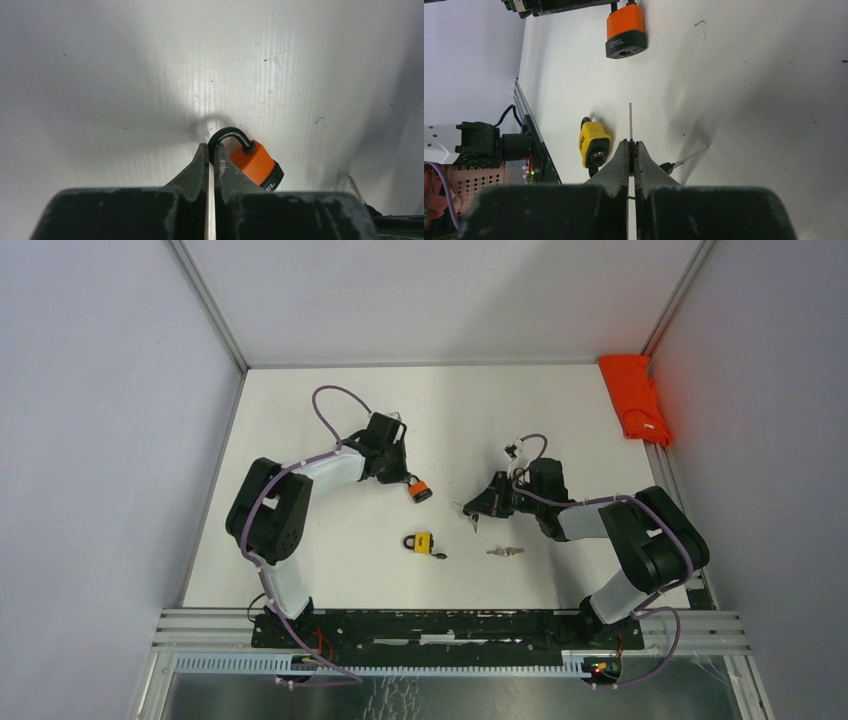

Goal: Unlock with the key

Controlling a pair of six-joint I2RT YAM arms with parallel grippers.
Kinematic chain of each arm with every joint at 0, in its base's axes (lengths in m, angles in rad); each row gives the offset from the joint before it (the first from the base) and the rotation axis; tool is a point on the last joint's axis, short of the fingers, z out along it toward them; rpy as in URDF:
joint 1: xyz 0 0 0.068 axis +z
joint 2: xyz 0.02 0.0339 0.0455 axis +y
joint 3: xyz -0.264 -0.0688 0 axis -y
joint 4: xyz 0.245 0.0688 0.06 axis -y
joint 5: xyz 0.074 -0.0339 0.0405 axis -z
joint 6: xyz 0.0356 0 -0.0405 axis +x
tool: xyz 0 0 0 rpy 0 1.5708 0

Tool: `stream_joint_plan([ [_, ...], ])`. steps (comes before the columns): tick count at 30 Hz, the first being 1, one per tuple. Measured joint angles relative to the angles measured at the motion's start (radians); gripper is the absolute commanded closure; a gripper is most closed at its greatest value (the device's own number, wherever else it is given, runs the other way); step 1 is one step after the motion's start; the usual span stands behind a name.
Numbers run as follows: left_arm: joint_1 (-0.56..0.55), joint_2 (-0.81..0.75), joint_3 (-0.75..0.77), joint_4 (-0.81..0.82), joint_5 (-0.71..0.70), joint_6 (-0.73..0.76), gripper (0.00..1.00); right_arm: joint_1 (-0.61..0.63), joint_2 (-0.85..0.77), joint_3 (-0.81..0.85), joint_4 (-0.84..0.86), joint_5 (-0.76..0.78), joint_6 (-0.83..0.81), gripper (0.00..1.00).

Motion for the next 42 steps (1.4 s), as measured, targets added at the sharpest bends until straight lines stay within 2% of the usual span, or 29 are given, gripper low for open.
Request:
stream_joint_plan([
  [3, 0.000, -0.004, -0.004, -0.013, -0.009, 0.007, 0.95, 0.000, -0.003, 0.006, -0.013, -0.001, -0.010, 1.00],
  [8, 0.000, -0.039, -0.083, 0.013, -0.016, 0.005, 0.75, 0.000, -0.031, 0.027, -0.053, -0.001, -0.047, 1.00],
  [16, 0.000, -0.105, -0.112, 0.010, -0.029, 0.027, 0.66, 0.000, -0.059, 0.032, -0.079, -0.021, -0.079, 1.00],
  [17, 0.000, -0.115, -0.112, 0.013, -0.029, 0.032, 0.67, 0.000, -0.061, 0.032, -0.081, -0.024, -0.082, 1.00],
  [18, 0.000, -0.130, -0.112, 0.017, -0.030, 0.037, 0.73, 0.000, -0.063, 0.032, -0.084, -0.026, -0.085, 1.00],
  [20, 0.000, -0.159, -0.112, 0.019, -0.033, 0.047, 0.95, 0.000, -0.073, 0.032, -0.090, -0.027, -0.092, 1.00],
  [21, 0.000, -0.174, -0.108, 0.012, -0.035, 0.057, 0.98, 0.000, -0.080, 0.032, -0.094, -0.027, -0.095, 1.00],
  [27, -0.028, -0.197, -0.064, -0.067, -0.095, 0.076, 0.98, 0.000, -0.095, 0.032, -0.101, -0.027, -0.105, 1.00],
  [32, -0.109, -0.191, -0.063, -0.145, -0.156, 0.088, 0.98, 0.000, -0.095, 0.032, -0.107, -0.027, -0.105, 1.00],
  [37, -0.187, -0.129, -0.044, -0.195, -0.186, 0.091, 0.98, 0.000, -0.098, 0.034, -0.116, -0.027, -0.105, 1.00],
  [42, -0.198, -0.080, -0.044, -0.216, -0.190, 0.092, 0.98, -0.003, -0.108, 0.034, -0.129, -0.027, -0.105, 1.00],
])
